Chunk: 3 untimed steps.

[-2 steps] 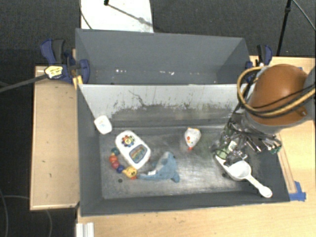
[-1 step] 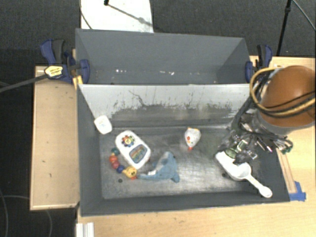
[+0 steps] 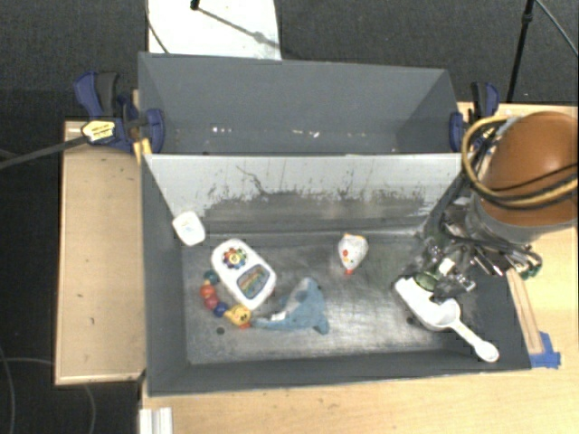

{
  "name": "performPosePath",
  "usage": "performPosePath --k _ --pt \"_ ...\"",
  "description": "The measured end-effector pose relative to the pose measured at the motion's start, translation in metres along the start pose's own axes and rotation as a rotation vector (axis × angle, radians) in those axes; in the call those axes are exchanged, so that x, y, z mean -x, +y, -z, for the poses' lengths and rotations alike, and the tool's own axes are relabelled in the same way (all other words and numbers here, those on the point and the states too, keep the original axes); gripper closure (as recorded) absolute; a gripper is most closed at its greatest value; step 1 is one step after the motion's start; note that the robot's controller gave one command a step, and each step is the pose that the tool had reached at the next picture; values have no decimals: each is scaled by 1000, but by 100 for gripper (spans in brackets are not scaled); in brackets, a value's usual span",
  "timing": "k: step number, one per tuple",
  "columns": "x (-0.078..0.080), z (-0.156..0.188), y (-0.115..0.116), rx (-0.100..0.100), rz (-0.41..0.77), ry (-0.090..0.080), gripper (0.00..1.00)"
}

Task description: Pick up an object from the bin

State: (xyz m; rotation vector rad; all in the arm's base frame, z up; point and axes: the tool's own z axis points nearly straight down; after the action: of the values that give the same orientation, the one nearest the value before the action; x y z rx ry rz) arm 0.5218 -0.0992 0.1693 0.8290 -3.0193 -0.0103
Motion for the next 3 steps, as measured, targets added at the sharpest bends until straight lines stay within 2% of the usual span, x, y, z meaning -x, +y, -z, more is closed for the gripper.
performPosePath --k 1,2,3 --pt "36 71 -53 -11 10 -12 0" --pt "36 70 -53 -10 8 -11 0" --pt "37 55 -52 -16 89 -15 0"
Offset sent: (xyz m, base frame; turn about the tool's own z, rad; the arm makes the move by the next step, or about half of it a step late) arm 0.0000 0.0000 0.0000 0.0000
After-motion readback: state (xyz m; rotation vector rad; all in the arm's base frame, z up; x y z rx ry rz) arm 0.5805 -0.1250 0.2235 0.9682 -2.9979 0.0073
